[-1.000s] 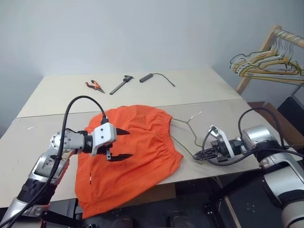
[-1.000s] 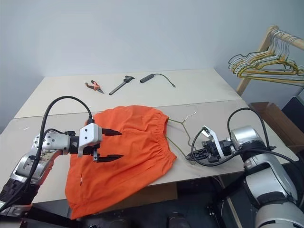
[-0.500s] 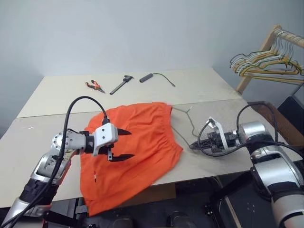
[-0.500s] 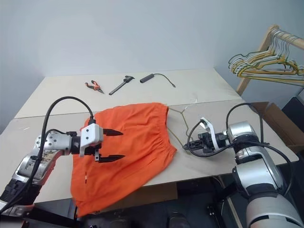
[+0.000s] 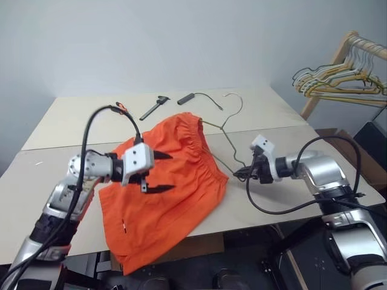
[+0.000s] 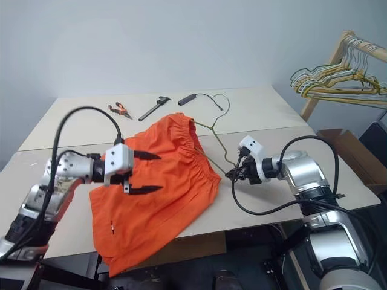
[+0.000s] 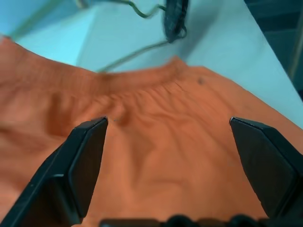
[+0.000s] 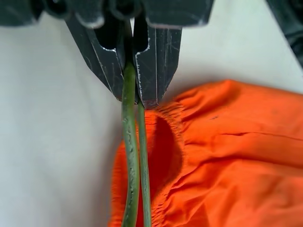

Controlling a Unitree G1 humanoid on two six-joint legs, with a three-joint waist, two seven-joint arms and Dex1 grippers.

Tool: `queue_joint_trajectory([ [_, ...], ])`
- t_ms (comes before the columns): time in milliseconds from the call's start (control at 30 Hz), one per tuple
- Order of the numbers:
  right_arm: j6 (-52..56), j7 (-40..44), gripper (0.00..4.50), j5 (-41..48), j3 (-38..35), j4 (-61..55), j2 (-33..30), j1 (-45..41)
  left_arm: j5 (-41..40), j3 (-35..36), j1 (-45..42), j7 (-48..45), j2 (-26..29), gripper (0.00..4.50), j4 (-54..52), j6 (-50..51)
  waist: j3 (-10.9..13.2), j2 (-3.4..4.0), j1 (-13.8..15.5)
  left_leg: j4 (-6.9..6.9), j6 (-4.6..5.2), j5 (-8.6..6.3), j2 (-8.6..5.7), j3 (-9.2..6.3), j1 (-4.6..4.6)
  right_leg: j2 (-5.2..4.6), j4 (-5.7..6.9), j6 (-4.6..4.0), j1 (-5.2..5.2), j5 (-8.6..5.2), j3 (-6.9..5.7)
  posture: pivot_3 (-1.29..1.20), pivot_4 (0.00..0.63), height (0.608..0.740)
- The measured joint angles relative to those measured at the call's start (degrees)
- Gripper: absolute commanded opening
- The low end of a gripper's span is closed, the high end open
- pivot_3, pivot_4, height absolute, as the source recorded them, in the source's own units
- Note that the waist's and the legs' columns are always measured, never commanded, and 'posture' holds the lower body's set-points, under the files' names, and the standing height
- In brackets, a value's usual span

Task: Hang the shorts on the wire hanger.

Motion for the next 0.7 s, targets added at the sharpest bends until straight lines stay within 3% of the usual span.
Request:
queue_joint_trajectory([
  [233, -2.64, 0.1, 0.0, -2.22, 1.69, -3.33, -0.56, -0.47, 0.28, 3.17, -16.29, -0.56, 0.5, 4.48, 15.04, -2.71, 0.0, 0.0, -0.39, -0.01, 0.0, 0.0, -0.01, 0.24, 0.02, 0.02, 0.0, 0.01, -0.01, 0.0, 0.02, -0.01, 0.0, 0.74],
  [367, -3.8, 0.22, 0.0, -3.53, 3.4, -6.28, -0.66, -0.58, 2.42, 1.4, -20.98, -7.29, 2.48, 4.48, 22.77, -7.99, 0.0, 0.0, -1.29, -0.03, -0.01, 0.01, -0.01, 0.31, 0.01, 0.02, -0.03, 0.01, -0.03, -0.01, 0.03, -0.02, 0.0, 0.74],
  [700, -7.89, 1.73, 0.0, -6.51, 7.27, -10.28, -0.89, -4.39, 9.38, -4.76, -34.31, -16.72, -1.0, 4.48, 43.92, -18.13, 0.0, 0.0, -1.74, 0.04, 0.02, -0.01, 0.01, 0.41, -0.13, 0.01, -0.06, 0.04, -0.13, -0.03, 0.04, -0.03, 0.0, 0.74],
])
